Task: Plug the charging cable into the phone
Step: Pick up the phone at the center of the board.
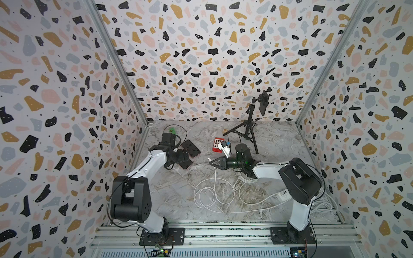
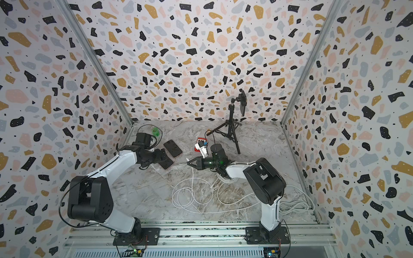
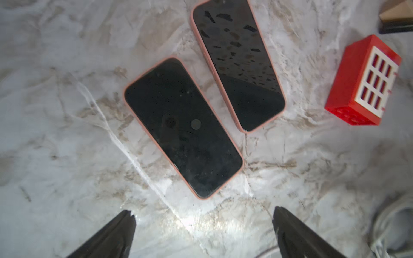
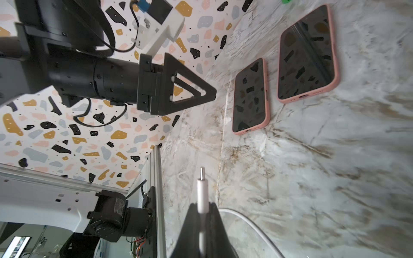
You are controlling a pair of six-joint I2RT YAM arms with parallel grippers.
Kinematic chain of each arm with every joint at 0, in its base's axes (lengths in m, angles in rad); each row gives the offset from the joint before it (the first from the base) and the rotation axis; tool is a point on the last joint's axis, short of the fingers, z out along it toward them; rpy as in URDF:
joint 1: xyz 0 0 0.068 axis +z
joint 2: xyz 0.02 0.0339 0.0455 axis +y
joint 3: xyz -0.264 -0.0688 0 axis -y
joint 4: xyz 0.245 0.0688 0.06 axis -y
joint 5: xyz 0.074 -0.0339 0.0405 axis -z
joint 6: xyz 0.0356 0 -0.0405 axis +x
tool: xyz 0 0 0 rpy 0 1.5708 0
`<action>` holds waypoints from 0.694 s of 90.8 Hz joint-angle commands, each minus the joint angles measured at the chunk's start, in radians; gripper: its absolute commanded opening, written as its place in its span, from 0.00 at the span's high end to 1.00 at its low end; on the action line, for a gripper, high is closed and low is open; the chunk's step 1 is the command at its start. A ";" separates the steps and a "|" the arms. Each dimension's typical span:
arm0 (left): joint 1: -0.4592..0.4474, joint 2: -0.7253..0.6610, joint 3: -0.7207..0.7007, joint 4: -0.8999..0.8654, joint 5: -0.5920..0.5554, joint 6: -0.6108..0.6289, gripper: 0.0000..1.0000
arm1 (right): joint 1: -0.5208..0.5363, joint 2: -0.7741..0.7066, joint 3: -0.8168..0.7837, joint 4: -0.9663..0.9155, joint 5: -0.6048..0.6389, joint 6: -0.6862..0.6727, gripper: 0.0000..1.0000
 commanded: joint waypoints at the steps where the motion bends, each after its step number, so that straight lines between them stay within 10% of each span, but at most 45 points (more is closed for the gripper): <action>1: -0.042 0.074 0.079 -0.006 -0.176 -0.140 0.00 | 0.006 -0.062 0.005 -0.115 0.048 -0.077 1.00; 26: -0.064 0.349 0.282 -0.170 -0.169 -0.236 0.00 | 0.006 -0.128 -0.024 -0.237 0.102 -0.155 1.00; 63: -0.022 0.385 0.251 -0.142 -0.124 -0.304 0.00 | 0.006 -0.140 -0.043 -0.242 0.114 -0.149 1.00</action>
